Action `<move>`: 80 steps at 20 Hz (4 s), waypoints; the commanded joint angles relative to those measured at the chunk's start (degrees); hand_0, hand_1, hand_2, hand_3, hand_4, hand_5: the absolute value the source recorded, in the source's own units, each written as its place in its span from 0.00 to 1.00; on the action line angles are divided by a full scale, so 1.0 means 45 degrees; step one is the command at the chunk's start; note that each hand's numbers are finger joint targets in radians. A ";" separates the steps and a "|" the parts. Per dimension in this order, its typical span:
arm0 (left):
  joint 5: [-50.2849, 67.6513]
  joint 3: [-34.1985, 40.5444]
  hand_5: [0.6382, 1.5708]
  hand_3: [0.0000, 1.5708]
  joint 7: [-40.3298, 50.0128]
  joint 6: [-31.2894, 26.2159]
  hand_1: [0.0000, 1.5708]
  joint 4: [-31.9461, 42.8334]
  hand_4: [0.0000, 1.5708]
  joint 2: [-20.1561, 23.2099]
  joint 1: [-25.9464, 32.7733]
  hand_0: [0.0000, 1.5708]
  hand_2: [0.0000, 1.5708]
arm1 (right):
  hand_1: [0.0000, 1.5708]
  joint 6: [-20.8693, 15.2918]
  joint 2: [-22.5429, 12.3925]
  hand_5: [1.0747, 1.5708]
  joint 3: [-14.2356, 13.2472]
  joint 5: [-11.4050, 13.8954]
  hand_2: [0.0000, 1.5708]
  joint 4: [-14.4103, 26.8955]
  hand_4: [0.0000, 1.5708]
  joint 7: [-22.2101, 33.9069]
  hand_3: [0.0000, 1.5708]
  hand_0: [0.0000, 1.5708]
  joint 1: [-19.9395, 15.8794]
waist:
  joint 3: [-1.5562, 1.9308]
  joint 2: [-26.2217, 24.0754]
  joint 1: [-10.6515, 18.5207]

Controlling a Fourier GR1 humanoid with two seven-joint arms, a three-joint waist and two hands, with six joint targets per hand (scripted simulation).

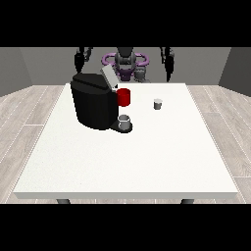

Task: Insert the coffee pod into the coffee machine and close the lid

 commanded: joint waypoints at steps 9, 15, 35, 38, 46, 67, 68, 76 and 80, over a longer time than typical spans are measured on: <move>-0.2548 -0.1270 1.00 0.00 -0.2001 -0.1470 0.00 -0.0763 0.00 0.2072 0.0065 0.00 0.00 | 0.00 -0.2034 0.0044 1.00 -0.0434 0.1864 0.00 0.0993 0.00 -0.0390 0.00 0.00 0.0111 | -0.0146 -0.0313 0.0470; -0.3677 -0.0815 1.00 0.00 -0.1295 -0.1505 0.00 0.0428 0.00 0.2723 -0.1673 0.00 0.00 | 0.00 -0.2013 0.0173 1.00 -0.0308 0.2009 0.00 0.1377 0.00 -0.1176 0.00 0.00 -0.0596 | -0.0138 0.0816 -0.0206; -0.6383 -0.0134 1.00 0.00 -0.1364 -0.2256 0.00 0.6609 0.00 0.4069 -0.6164 0.00 0.00 | 0.00 -0.2115 0.0884 1.00 0.0082 0.2090 0.00 0.2158 0.00 0.0368 0.00 0.00 -0.3319 | -0.0144 0.3065 -0.1293; -0.7201 -0.0293 1.00 0.00 -0.2421 -0.0876 0.00 0.7290 0.00 0.3690 -0.5752 0.00 0.27 | 0.00 -0.2103 0.0936 1.00 0.0227 0.2207 0.00 0.2438 0.00 -0.0371 0.00 0.00 -0.2819 | -0.0147 0.3403 -0.1305; -0.9157 -0.0990 1.00 0.58 -0.2248 0.0644 0.68 0.7893 0.29 0.3159 -0.7312 0.68 0.70 | 0.00 -0.2305 0.0969 1.00 0.0213 0.2429 0.00 0.3530 0.00 0.0144 0.00 0.00 -0.4009 | -0.0144 0.3299 -0.1214; -1.1884 -0.1795 1.00 0.74 -0.2531 0.0012 0.73 1.0742 0.30 0.2480 -0.7514 0.73 0.80 | 0.00 -0.2083 0.0549 1.00 0.0081 0.2433 0.00 0.4262 0.00 0.0674 0.00 0.00 -0.3069 | -0.0145 0.1578 -0.1261; -1.1755 -0.1499 1.00 0.77 -0.3244 -0.0307 0.76 1.0651 0.32 0.3122 -0.7869 0.76 0.82 | 0.00 -0.2540 0.0650 1.00 -0.0059 0.2688 0.00 0.5118 0.00 -0.0469 0.00 0.00 -0.3060 | -0.0143 0.2062 -0.0928; -1.0522 -0.0798 1.00 0.85 -0.2936 -0.2348 0.90 1.0168 0.33 0.2255 -0.8807 0.90 0.90 | 0.00 -0.3030 0.1013 1.00 0.0096 0.3004 0.00 0.5297 0.00 0.0362 0.00 0.00 -0.3222 | -0.0140 0.0981 -0.0689; -1.0433 -0.0748 1.00 0.84 -0.2310 -0.3562 0.87 0.9445 0.32 0.2218 -0.9870 0.87 0.88 | 0.00 -0.2129 0.0257 1.00 -0.0725 0.2228 0.00 0.6252 0.00 -0.1124 0.00 0.00 -0.3144 | -0.0136 0.1042 -0.0714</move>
